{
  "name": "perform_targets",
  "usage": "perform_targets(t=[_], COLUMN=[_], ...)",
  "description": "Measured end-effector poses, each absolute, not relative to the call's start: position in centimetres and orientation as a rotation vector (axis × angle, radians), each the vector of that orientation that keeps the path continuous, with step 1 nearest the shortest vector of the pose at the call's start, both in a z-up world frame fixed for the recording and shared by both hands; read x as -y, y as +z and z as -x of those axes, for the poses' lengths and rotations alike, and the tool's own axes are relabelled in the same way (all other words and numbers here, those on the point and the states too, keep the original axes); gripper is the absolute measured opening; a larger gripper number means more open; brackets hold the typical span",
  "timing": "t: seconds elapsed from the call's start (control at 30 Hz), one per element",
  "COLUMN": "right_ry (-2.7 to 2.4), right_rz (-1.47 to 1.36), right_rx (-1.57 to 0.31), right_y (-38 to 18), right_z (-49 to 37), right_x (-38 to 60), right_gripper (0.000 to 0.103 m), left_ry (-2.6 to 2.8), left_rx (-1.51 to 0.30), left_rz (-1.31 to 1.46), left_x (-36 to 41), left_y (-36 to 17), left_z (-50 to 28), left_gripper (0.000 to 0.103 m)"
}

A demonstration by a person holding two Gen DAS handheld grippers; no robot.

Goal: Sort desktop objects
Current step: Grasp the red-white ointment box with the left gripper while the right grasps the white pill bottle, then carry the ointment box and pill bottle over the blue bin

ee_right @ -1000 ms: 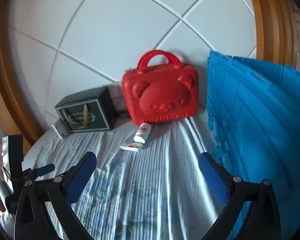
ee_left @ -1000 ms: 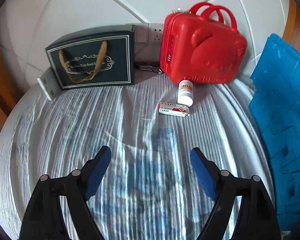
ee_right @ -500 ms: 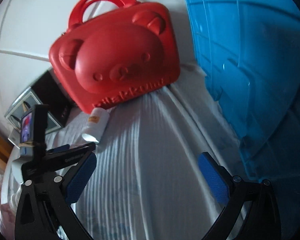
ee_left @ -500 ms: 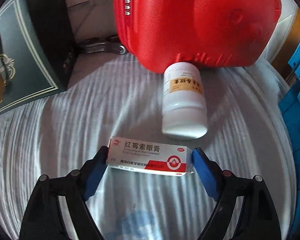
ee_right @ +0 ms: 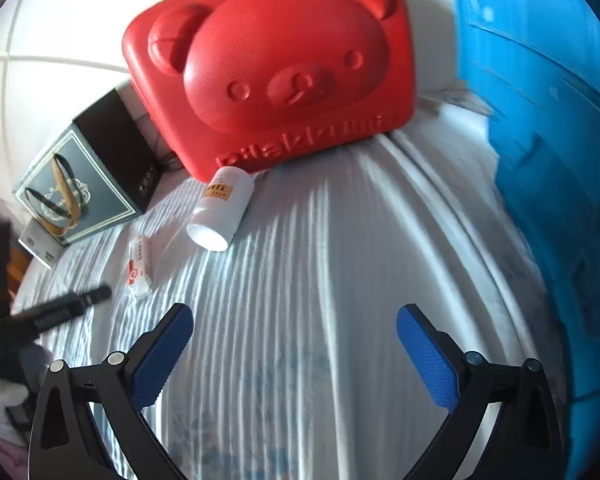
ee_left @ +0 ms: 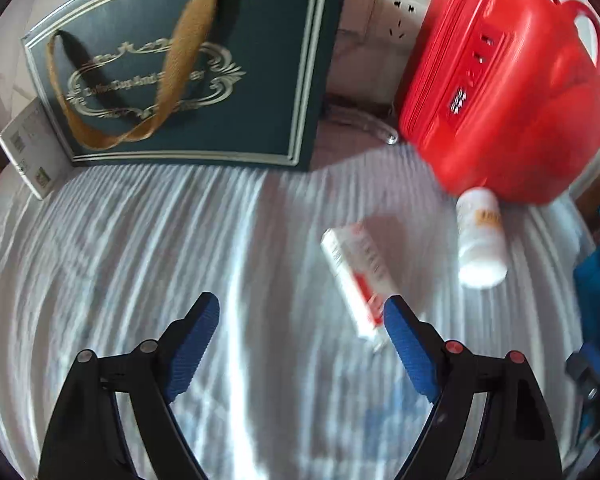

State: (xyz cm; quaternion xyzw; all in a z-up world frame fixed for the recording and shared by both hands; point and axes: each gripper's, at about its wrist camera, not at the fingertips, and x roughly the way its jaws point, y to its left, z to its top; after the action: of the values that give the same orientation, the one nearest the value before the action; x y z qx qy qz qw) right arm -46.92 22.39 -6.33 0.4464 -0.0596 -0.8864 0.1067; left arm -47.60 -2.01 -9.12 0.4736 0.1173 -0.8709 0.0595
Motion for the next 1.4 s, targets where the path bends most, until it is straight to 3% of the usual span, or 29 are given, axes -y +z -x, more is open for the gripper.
perform_targets(t=[0.1,0.17,0.2,0.23,0.27,0.3,0.33,0.53,0.57,0.6,0.67,0.97,1.4], right_ry=[-2.648,-2.641,-2.629,-2.616,-2.610,-2.594,-2.575,-2.494,-2.490,-2.497,-2.482,-2.501,-2.592], right_rz=[-1.283,-1.285,-1.292,-1.299,-1.319,-1.345,-1.358,-1.396,-1.413,-1.428,-1.452,-1.282,-1.007], right_rx=[0.144,0.160,0.177,0.193,0.197,0.196,0.204,0.158,0.137,0.105,0.070,-0.012,-0.056], right_y=[-6.4,-6.7,-6.8,-7.0,-7.2,-7.5,-7.8,-9.2,-9.4,-9.7,-10.0,-3.9,11.8], right_z=[48.5,50.1,50.9,51.8,52.8,54.0,54.6,58.3,58.9,59.4,59.4,46.7,25.5], right_x=[-21.4,-20.9,-20.7,-20.4,-19.9,-19.1,-18.6,-13.8,-13.2,-12.6,-12.2,-13.9,-17.5], right_gripper=[0.103,0.103,0.103,0.103,0.103,0.103,0.103,0.100,0.084,0.052,0.046,0.046,0.046], left_ry=[-2.640,-2.622,-2.629,-2.635,-2.654,-2.674,-2.676,-2.698,-2.707,-2.714,-2.729,-2.810,-3.007], left_rx=[-0.402,-0.323,-0.236,-0.167,-0.132,-0.157,-0.173,-0.160,-0.163,-0.160,-0.147,-0.170,-0.127], left_rz=[-1.427,-1.500,-1.459,-1.446,-1.436,-1.441,-1.443,-1.396,-1.391,-1.385,-1.372,-1.262,-0.994], left_x=[0.3,-1.0,-1.7,-2.2,-2.3,-2.1,-1.6,-0.5,-0.5,-0.5,-0.7,-1.2,-4.9], left_y=[-10.4,-12.0,-12.0,-12.1,-12.0,-11.9,-11.9,-10.8,-10.5,-10.2,-9.5,-2.6,9.8], left_z=[49.6,50.9,50.8,50.8,50.7,50.6,50.6,50.4,50.2,49.9,48.8,39.4,21.5], left_gripper=[0.085,0.082,0.072,0.054,0.047,0.029,0.027,0.027,0.027,0.027,0.027,0.027,0.027])
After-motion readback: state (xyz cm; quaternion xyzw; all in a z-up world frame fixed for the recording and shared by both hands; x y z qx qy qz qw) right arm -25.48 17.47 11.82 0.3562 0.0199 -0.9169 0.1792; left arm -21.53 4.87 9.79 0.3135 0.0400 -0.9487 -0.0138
